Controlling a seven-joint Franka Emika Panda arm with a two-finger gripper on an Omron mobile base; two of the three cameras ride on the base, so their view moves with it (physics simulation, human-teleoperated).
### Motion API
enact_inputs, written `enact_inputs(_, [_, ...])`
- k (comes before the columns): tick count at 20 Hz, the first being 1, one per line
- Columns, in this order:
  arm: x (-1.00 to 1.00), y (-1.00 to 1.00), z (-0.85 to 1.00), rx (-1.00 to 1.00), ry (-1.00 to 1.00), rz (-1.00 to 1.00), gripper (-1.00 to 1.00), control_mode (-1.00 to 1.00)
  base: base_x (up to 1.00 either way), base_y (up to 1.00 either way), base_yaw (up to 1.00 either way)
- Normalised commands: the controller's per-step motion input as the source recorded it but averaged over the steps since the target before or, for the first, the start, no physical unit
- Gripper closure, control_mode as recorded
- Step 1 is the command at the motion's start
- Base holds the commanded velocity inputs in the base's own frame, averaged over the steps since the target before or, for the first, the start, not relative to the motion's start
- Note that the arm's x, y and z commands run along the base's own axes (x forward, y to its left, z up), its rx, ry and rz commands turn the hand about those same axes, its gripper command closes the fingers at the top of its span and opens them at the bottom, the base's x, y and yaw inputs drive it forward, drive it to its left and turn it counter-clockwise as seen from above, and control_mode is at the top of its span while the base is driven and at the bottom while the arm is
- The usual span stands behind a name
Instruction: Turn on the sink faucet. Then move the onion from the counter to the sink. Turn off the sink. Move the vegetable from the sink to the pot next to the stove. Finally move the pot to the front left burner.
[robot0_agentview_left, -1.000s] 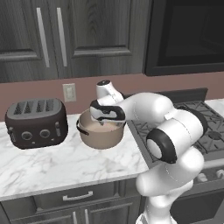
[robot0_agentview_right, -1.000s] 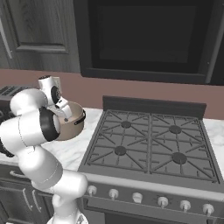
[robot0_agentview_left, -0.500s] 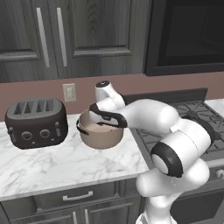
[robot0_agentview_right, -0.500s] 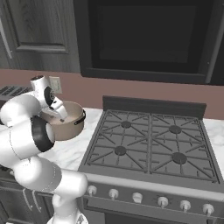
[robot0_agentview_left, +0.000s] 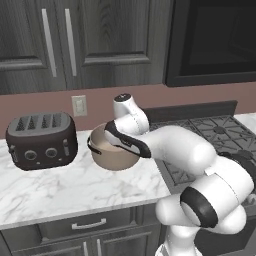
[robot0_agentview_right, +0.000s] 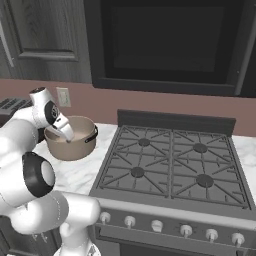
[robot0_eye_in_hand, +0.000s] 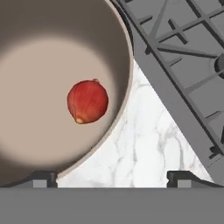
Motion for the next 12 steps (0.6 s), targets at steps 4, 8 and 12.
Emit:
enact_inputs(4, [-0.14,-0.29,0.18,0.02,0.07,-0.15,-1.00,-1.00,0.00,0.00,0.00])
enact_inputs(8, [-0.02,-0.25,0.01,0.02,0.09,-0.19,-1.00,-1.00,0.00,0.00,0.00])
enact_inputs(12, [0.06,-0.03,-0.03,0.01,0.02,-0.16,-1.00,-1.00,0.00,0.00,0.00])
